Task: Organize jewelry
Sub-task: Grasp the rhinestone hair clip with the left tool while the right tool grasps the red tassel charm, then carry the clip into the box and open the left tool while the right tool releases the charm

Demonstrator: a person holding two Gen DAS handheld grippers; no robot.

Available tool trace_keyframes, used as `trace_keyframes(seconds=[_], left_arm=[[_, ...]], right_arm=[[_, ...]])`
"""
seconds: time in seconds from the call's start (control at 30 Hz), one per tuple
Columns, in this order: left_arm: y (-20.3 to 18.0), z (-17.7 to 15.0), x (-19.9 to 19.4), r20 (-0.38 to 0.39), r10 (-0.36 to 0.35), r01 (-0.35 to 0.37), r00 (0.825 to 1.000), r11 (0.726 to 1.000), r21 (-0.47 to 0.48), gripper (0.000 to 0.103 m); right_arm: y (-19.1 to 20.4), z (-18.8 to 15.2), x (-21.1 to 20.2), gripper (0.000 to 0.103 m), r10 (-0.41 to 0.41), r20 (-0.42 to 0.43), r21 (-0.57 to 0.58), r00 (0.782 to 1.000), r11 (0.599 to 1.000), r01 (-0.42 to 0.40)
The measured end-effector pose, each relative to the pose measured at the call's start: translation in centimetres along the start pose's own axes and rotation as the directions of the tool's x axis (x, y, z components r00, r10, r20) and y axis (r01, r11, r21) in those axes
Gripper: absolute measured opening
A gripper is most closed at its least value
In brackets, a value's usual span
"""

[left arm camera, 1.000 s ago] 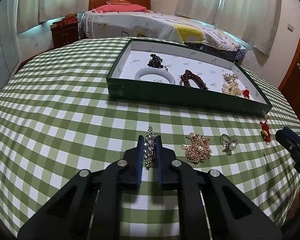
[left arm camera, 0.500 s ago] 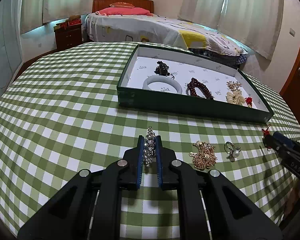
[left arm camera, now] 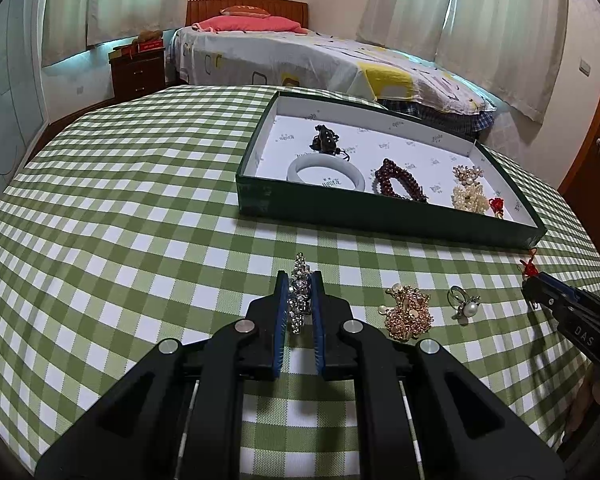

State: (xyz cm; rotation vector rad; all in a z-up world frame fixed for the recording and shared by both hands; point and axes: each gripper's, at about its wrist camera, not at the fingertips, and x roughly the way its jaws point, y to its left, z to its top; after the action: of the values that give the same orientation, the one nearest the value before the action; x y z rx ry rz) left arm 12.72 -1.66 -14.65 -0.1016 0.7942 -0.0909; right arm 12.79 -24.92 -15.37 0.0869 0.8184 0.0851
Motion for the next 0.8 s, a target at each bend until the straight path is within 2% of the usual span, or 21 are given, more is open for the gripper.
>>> trace_keyframes(seconds=[0.8], left_arm=[[-0.3,0.5,-0.7,0.017,-0.008,0.008,1.0,1.0,0.003,0.012]], right_arm=[[0.3,0.1,-1.8,0.021,0.014,0.061,-0.003,0.998,1.0,-0.014]])
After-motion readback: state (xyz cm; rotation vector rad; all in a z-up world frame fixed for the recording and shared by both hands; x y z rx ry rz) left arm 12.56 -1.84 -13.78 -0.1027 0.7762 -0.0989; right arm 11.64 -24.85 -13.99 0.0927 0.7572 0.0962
